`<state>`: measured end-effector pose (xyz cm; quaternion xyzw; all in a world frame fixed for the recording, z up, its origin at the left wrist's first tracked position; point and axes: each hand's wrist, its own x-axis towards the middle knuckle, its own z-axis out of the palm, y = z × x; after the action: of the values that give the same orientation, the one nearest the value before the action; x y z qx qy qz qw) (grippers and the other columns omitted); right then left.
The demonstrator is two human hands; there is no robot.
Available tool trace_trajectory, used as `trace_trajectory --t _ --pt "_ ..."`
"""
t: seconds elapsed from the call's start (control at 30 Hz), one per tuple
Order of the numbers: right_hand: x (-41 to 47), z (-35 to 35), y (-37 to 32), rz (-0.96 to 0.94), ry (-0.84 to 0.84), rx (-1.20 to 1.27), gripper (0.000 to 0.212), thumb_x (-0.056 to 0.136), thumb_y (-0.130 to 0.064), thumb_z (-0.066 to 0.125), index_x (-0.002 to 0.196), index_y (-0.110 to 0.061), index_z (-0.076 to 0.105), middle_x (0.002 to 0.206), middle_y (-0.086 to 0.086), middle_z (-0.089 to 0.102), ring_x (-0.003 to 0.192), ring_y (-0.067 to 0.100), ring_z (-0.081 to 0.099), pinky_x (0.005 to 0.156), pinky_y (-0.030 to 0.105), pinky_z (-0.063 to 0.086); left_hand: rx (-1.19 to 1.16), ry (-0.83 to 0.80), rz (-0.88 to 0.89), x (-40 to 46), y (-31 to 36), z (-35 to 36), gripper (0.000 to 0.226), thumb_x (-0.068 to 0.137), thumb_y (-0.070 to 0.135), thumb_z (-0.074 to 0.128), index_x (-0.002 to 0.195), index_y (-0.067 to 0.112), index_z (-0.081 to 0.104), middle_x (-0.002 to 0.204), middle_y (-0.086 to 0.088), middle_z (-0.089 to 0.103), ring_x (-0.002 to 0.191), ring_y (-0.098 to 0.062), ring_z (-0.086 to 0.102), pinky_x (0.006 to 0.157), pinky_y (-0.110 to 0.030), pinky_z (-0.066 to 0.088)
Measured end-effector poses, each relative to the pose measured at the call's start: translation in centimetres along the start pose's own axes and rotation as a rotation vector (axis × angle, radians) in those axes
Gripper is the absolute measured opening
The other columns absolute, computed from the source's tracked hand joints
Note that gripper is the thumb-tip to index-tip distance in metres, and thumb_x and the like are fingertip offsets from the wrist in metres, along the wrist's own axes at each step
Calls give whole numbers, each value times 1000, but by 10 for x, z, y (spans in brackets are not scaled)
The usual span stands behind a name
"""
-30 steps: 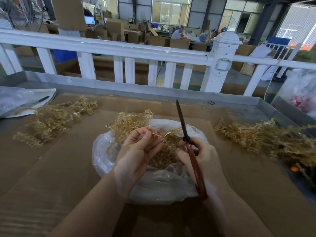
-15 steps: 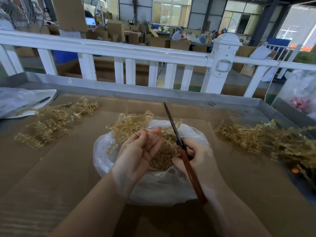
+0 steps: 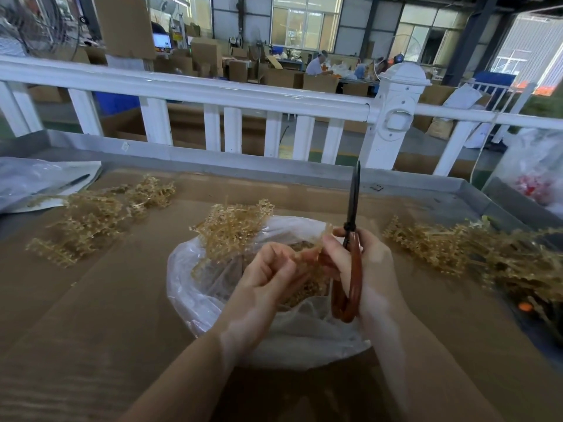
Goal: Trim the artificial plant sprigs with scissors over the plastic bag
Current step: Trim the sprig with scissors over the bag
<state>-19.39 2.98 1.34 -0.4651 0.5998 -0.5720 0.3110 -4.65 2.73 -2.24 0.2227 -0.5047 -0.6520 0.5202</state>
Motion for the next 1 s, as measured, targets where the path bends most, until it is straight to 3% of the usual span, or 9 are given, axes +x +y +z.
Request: trace_trajectory --t 0.1,0.2,0.3,0.43,0.53,0.6,0.7,0.87,1.0 --pt "4 -1 2 45 -20 55 20 77 -16 76 88 -30 67 80 2 73 75 23 72 73 43 59 345 -32 26 -1 2 0 9 94 15 54 90 21 59 96 -7 66 95 -16 63 89 -32 52" --pt "7 -3 2 21 -35 6 27 76 -7 72 88 -31 67 85 6 72 79 24 72 73 41 58 426 -74 40 2 9 2 12 93 4 53 92 15 59 82 12 64 82 -3 61 76 -19 49" --pt "9 -6 0 -29 -25 -30 32 78 3 68 87 -27 64 84 4 69 73 16 69 61 25 55 442 -64 37 3 19 6 6 87 7 62 90 13 63 81 11 65 79 -2 61 71 -14 47" --pt "9 -8 -6 -107 -65 -89 32 77 4 71 83 -27 63 74 1 67 62 11 66 52 14 48 562 251 67 12 29 5 9 87 17 64 95 22 65 95 8 65 97 -14 58 87 -27 48" --pt "9 -8 -10 -145 -125 -102 32 76 3 73 85 -27 64 72 3 69 67 13 69 60 21 56 791 243 49 19 35 1 32 95 26 54 126 30 54 114 26 49 118 -7 44 101 -25 37" --pt "10 -8 -11 -157 -183 -146 32 77 0 74 90 -28 65 73 4 71 71 19 70 67 35 60 669 164 -36 25 35 0 35 94 28 55 128 25 55 118 16 58 111 -2 53 95 -17 42" --pt "9 -8 -12 -170 -240 -196 30 77 -8 75 93 -32 66 75 2 72 74 20 71 74 45 58 492 134 -97 29 33 1 10 87 13 65 97 11 68 89 -2 69 79 -11 65 73 -23 54" --pt "6 -9 -16 -243 -147 -184 31 79 -10 75 86 -36 61 73 -6 69 68 1 66 63 14 53 171 225 -194 30 29 -5 7 86 4 63 83 8 59 66 -2 69 55 -10 64 50 -21 53" --pt "1 -12 -16 -259 -48 -154 32 82 -5 70 89 -35 59 77 -2 68 72 11 66 69 22 55 72 308 -203 30 25 -7 9 88 4 61 83 9 55 63 -1 68 53 -10 63 53 -25 56"
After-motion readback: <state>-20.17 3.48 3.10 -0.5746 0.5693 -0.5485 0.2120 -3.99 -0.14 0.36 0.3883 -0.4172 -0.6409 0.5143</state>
